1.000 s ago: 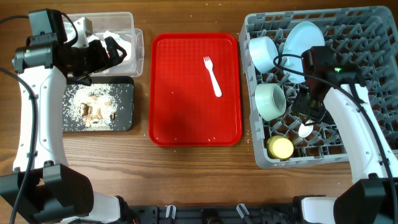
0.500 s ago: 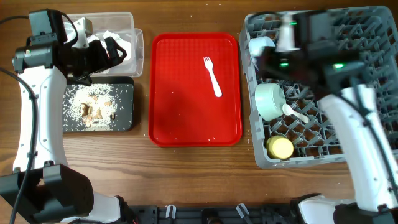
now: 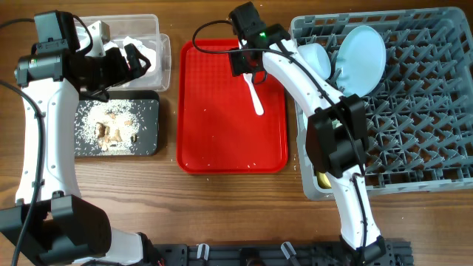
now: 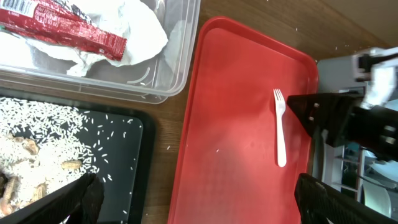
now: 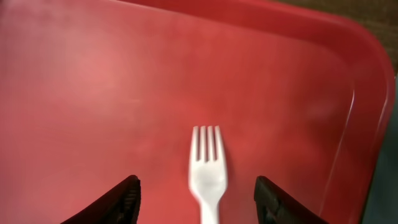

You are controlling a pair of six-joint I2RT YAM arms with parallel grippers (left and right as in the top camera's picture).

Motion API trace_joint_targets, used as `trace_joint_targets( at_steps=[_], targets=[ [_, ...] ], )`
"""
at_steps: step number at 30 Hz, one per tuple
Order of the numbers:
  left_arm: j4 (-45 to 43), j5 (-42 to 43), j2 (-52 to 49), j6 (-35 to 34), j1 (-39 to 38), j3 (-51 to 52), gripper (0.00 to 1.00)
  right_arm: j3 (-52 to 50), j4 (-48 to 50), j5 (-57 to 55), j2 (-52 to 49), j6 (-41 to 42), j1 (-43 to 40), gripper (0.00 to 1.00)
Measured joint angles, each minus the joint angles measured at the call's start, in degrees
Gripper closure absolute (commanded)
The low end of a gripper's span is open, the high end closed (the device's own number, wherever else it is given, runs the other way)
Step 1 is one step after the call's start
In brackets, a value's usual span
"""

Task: Sort waste into correct bins and load items into the dishwasher rack
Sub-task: 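Grasp the white fork on the red tray with the right gripper, then place the white fork into the dish rack with the right gripper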

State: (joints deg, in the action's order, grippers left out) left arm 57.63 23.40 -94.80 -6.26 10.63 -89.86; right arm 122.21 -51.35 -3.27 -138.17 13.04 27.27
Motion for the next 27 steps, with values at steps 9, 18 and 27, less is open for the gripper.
trace_joint_targets(
  at_steps=[9, 18, 27],
  targets=[
    [0.0, 0.0, 0.0, 0.0, 0.0, 0.0, 0.00, 0.3, 0.2, -0.5, -5.2, -2.4, -0.6, 0.75],
    [0.0, 0.0, 0.0, 0.0, 0.0, 0.0, 0.00, 1.3, -6.8, 2.6, -5.1, -2.3, -0.6, 0.84],
    [0.0, 0.0, 0.0, 0.0, 0.0, 0.0, 0.00, 0.8, -20.7, 7.0, 16.8, -0.6, -1.5, 0.83]
  ],
)
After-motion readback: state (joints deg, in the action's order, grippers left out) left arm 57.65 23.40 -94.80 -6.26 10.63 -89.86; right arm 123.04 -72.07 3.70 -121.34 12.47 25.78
